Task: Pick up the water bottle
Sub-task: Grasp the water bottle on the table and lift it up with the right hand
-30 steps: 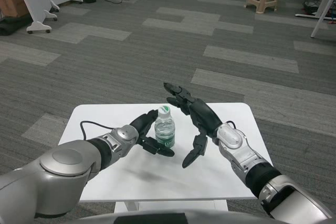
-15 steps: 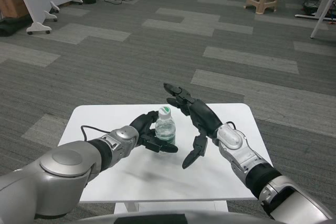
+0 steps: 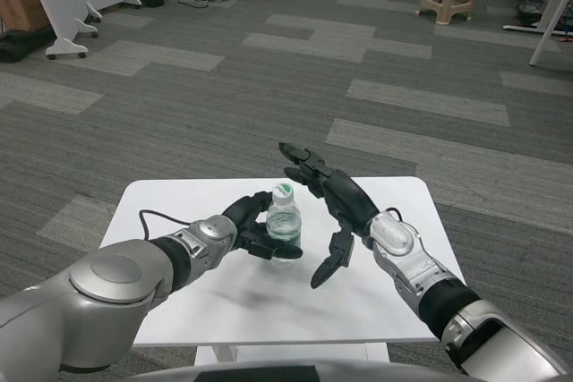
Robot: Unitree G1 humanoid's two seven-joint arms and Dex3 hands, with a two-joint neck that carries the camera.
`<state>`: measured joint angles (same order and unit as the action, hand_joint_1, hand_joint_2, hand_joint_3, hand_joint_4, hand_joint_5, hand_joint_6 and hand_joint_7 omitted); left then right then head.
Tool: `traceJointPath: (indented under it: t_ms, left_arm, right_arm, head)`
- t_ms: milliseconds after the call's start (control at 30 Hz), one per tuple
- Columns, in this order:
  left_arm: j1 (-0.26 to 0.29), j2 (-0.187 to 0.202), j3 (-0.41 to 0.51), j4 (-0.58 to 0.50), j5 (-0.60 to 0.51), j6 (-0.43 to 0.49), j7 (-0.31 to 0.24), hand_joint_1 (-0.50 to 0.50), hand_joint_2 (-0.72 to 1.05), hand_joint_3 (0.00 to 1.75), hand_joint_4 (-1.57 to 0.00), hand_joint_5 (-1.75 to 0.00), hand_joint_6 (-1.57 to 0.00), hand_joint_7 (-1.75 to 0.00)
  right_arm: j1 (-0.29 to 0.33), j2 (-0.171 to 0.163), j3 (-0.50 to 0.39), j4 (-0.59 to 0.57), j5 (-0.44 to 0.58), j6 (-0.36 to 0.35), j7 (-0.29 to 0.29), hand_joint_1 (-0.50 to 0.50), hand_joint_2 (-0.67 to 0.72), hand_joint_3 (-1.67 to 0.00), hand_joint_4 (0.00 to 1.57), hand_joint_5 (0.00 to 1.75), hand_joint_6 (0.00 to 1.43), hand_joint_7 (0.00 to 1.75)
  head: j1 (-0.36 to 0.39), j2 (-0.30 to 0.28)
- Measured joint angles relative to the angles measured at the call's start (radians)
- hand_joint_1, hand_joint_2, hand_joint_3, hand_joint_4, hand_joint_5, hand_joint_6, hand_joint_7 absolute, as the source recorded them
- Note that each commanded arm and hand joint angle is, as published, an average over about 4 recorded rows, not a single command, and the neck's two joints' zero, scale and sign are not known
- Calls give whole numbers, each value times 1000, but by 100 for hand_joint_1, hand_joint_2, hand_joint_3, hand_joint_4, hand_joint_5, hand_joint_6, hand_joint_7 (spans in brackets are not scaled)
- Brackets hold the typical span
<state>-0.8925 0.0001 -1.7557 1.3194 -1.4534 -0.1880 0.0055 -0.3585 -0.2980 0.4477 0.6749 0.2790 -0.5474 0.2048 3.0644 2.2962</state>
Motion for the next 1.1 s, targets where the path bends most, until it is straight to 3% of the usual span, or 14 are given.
traceJointPath:
  t_ms: [100, 333, 433, 500, 633, 767, 900, 1100]
  left_arm:
    - [0, 0, -2, 0, 8, 0, 0, 50, 80, 9, -105, -18, -42, -2]
    - [0, -1, -3, 0, 10, 0, 0, 50, 87, 9, -96, -38, -42, -2]
    - [0, -1, -3, 0, 10, 0, 0, 50, 87, 9, -92, -33, -39, -2]
    - [0, -1, -3, 0, 10, 0, 0, 50, 89, 9, -81, -31, -33, 0]
    - [0, -2, -3, 0, 10, 0, -1, 50, 96, 17, -34, -26, -8, 0]
    - [0, -2, 1, 1, 10, 0, -1, 50, 83, 17, -5, -13, -1, 0]
    - [0, -4, 18, 8, 8, 1, -1, 50, 91, 17, 0, 0, 0, 0]
    - [0, -2, 31, 24, 7, 1, -10, 50, 105, 9, 0, 0, 0, 0]
  right_arm:
    - [0, 0, 0, 0, 0, 0, 0, -7, 60, -48, 0, 39, 0, 7]
    - [0, 0, 0, 0, 0, 0, 0, -7, 60, -48, 0, 39, 0, 7]
    - [0, 0, 0, -1, 0, 0, 0, -7, 60, -48, 0, 39, 0, 7]
    - [0, 0, 0, -1, 0, 0, 0, -8, 60, -48, 0, 39, 0, 7]
    - [0, 0, 0, -2, 0, 0, 0, -8, 60, -48, 0, 39, 0, 7]
    - [0, 0, 0, -2, 0, 0, 0, -8, 60, -48, 0, 41, 0, 7]
    - [4, 1, -39, -3, 0, 0, 3, -10, 60, -48, 0, 39, 0, 7]
    - [30, -6, -134, -4, 1, 1, 11, -12, 60, -42, 0, 41, 0, 7]
  head:
    - [-1, 1]
    - [-1, 1]
    - [-2, 2]
    - [-3, 2]
    - [-4, 0]
    - [-7, 1]
    - [-10, -1]
    - [-15, -2]
